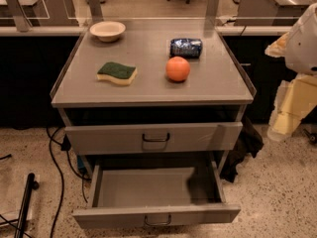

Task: Place sponge into middle drawer

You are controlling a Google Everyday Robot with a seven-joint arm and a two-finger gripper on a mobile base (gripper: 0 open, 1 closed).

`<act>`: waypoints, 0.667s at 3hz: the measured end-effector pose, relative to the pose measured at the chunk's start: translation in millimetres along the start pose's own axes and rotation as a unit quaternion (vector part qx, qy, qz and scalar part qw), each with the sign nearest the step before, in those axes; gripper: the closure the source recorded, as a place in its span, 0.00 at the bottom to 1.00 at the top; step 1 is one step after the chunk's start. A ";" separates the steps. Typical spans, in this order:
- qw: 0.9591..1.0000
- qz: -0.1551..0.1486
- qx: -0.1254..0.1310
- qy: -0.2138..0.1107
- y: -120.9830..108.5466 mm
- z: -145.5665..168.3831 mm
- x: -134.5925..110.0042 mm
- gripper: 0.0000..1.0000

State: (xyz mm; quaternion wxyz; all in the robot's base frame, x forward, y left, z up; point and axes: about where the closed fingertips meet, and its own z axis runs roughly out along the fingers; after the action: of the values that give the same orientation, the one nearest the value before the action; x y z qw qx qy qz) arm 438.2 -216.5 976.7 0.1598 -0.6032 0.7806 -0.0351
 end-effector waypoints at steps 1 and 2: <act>1.000 0.000 0.000 0.000 0.0 0.0 0.0 0.00; 1.000 0.000 0.000 0.000 0.0 0.0 0.0 0.19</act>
Offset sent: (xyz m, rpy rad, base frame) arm 0.0000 0.0000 0.0000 0.0000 0.0000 0.0000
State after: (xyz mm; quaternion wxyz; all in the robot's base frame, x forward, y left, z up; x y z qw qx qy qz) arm 438.2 -216.5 976.7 0.1599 -0.6032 0.7806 -0.0351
